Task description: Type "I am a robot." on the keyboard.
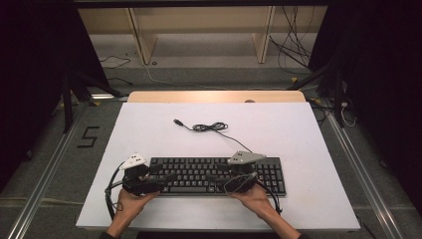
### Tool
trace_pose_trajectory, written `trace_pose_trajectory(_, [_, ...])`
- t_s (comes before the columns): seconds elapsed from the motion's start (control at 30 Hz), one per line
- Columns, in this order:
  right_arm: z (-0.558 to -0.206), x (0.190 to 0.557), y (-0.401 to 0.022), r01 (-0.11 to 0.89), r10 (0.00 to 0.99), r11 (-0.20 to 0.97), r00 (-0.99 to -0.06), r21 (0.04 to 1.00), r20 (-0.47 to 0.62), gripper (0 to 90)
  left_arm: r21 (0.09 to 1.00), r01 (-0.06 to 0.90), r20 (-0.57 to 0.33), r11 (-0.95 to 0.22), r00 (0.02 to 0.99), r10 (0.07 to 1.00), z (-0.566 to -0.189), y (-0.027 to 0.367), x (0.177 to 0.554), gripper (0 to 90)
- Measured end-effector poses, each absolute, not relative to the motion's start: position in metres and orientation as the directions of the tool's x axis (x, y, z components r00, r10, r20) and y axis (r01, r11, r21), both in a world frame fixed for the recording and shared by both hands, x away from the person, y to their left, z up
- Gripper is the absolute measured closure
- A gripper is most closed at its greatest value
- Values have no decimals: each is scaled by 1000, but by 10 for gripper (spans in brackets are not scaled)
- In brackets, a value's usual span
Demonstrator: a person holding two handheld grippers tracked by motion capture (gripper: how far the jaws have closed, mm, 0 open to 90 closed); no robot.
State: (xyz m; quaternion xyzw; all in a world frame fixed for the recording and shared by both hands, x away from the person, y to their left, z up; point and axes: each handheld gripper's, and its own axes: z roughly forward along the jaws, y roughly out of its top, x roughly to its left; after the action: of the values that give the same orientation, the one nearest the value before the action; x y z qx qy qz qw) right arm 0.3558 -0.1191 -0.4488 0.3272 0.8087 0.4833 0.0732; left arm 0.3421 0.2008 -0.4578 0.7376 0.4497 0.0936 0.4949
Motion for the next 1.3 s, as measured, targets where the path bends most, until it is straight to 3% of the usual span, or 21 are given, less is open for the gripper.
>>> trace_pose_trajectory(0.63, [-453, 374, -101, 471, 603, 388, -779, 792, 168, 880, 822, 559, -303, -109, 591, 747, -459, 201, 335, 256])
trace_pose_trajectory(1.3, [-470, 392, -85, 514, 653, 462, -749, 723, 115, 900, 835, 540, -295, -105, 600, 744, -458, 203, 331, 255])
